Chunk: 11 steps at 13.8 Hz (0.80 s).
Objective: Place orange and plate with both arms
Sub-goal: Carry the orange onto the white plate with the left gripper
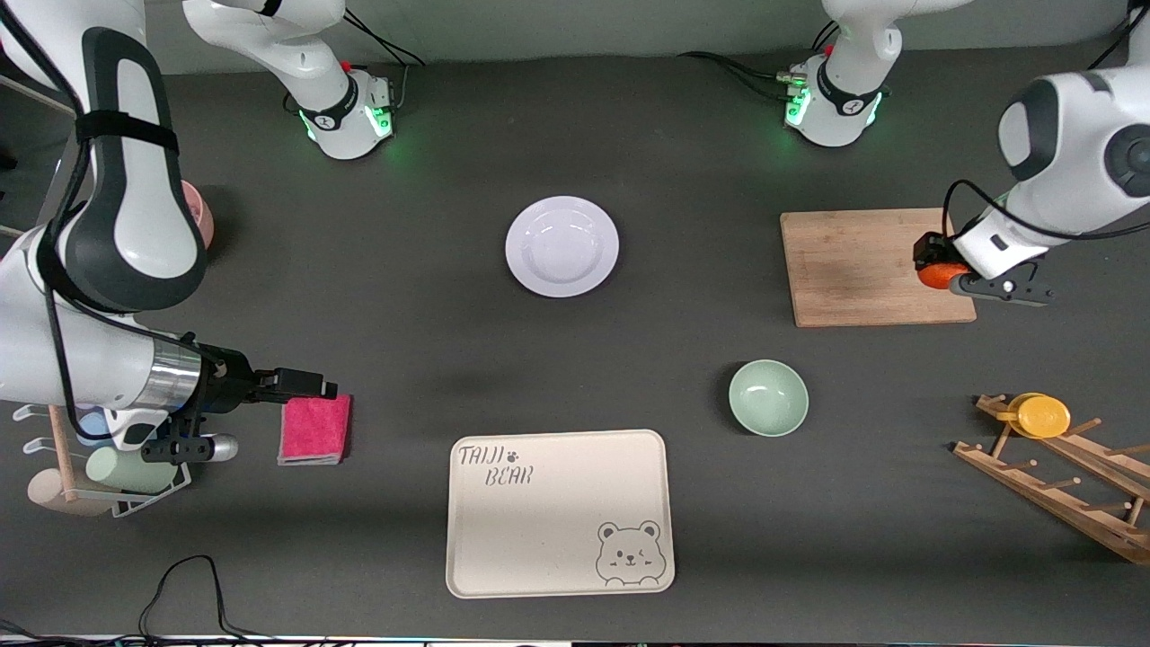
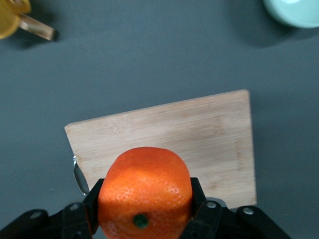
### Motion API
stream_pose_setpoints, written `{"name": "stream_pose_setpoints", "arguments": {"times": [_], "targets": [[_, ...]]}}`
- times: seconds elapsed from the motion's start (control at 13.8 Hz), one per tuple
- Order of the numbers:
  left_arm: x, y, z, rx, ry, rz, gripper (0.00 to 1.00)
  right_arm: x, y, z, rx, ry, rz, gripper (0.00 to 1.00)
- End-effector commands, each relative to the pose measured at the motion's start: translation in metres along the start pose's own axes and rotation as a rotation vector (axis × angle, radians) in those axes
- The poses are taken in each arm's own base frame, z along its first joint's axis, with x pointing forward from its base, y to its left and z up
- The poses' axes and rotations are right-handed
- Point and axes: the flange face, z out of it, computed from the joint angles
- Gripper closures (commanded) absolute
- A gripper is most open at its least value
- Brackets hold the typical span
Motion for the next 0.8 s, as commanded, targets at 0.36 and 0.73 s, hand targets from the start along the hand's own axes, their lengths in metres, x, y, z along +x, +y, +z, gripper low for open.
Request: {"name": "stream_pose_setpoints", "arguments": {"times": [0.36, 0.73], "targets": [[0.023, 0.204, -0.071, -0.003, 0.016, -0.183, 0.48, 0.002, -0.005, 0.017, 0.248, -0.095, 0.051, 0.0], [0.021, 0.375, -0.056, -0.05, 0.047, -0.267, 0.48, -0.006, 0.002, 0.054, 0.497, -0.149, -0.056, 0.0]]}}
